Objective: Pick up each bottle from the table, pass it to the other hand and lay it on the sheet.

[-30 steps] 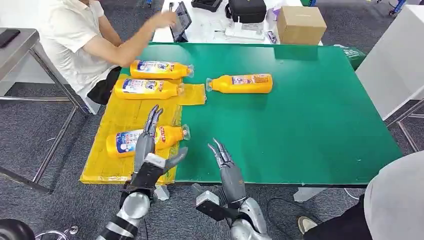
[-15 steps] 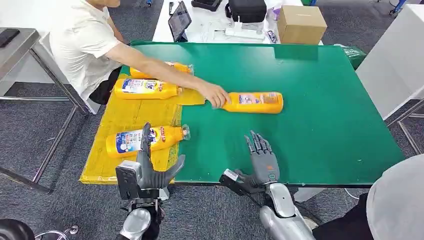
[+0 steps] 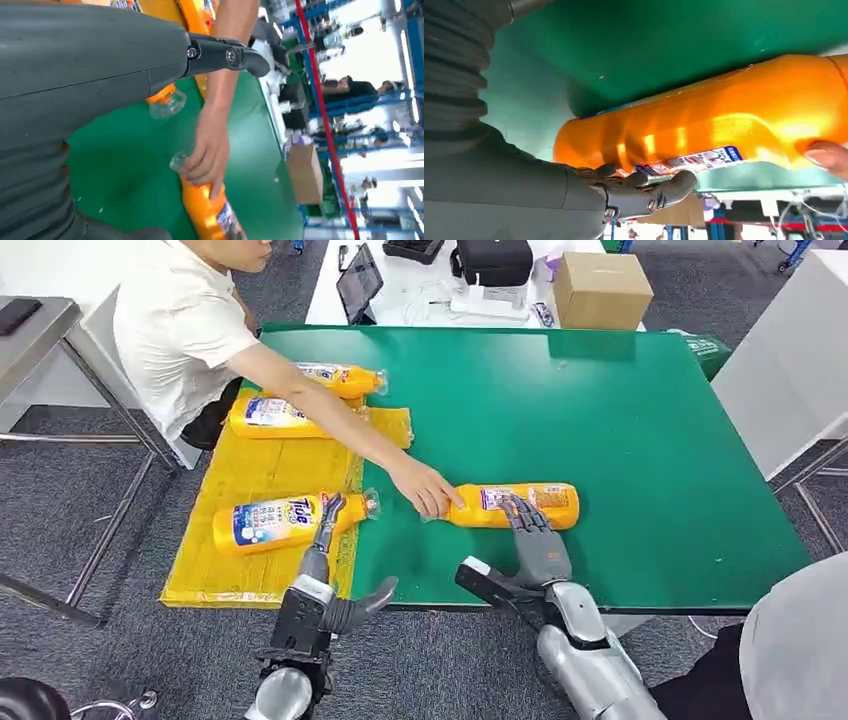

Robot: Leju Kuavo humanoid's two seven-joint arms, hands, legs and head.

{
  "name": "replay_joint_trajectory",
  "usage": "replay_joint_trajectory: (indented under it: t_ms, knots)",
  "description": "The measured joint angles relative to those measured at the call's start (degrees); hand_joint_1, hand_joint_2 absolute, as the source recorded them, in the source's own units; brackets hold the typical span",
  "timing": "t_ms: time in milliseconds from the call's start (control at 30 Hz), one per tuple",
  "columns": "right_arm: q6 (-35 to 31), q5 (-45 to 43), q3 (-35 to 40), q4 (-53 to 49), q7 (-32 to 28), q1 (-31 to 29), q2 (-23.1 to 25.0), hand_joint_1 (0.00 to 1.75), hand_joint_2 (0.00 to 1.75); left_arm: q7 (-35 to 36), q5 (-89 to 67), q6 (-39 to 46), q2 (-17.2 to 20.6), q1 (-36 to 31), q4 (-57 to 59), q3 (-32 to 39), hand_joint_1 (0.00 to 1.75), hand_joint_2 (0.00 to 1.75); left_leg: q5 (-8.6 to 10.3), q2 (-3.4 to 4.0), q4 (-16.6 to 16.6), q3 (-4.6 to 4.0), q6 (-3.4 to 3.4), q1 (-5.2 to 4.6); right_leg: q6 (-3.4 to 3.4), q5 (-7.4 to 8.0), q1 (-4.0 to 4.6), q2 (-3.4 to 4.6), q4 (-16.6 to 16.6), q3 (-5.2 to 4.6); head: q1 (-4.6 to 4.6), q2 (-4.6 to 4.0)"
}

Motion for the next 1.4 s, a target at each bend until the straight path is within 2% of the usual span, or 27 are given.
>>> replay_joint_trajectory:
  t_ms: [133,400,933,1400]
  knots:
    - [3.8,1.1,0.2,1.8,2.3,-3.1,-0.2,0.0,1.75,0.4,-0.2,-1.0,0.0,-0.1,0.0,0.0,0.0,1.75,0.0,0.03,0.0,0.15,0.0,0.0,0.0,0.0,0.0,0.01,0.0,0.1,0.02,0.0]
    - [4.3,5.4,1.9,4.0,4.6,-6.8,-0.4,0.0,1.75,1.4,-1.5,-1.4,0.0,-0.3,-1.5,0.0,0.0,1.75,0.06,0.0,0.0,0.12,0.05,0.0,0.07,0.06,0.0,0.0,0.0,0.12,0.0,0.0]
    - [7.0,7.4,9.6,-11.2,6.5,-2.6,-2.7,0.0,1.75,1.6,-3.0,-1.6,-0.1,1.0,-4.4,0.2,0.0,1.75,0.05,0.0,0.0,-0.16,0.05,-0.01,0.08,0.06,-0.01,0.0,0.0,-0.16,0.0,0.0]
    - [10.2,4.7,9.4,-9.6,9.0,-3.2,-5.0,0.0,1.75,1.9,-3.0,-2.5,-0.3,1.0,-4.0,0.5,0.0,1.75,0.05,0.0,0.0,-0.19,0.05,-0.01,0.08,0.05,-0.01,0.0,0.0,-0.19,0.0,0.0]
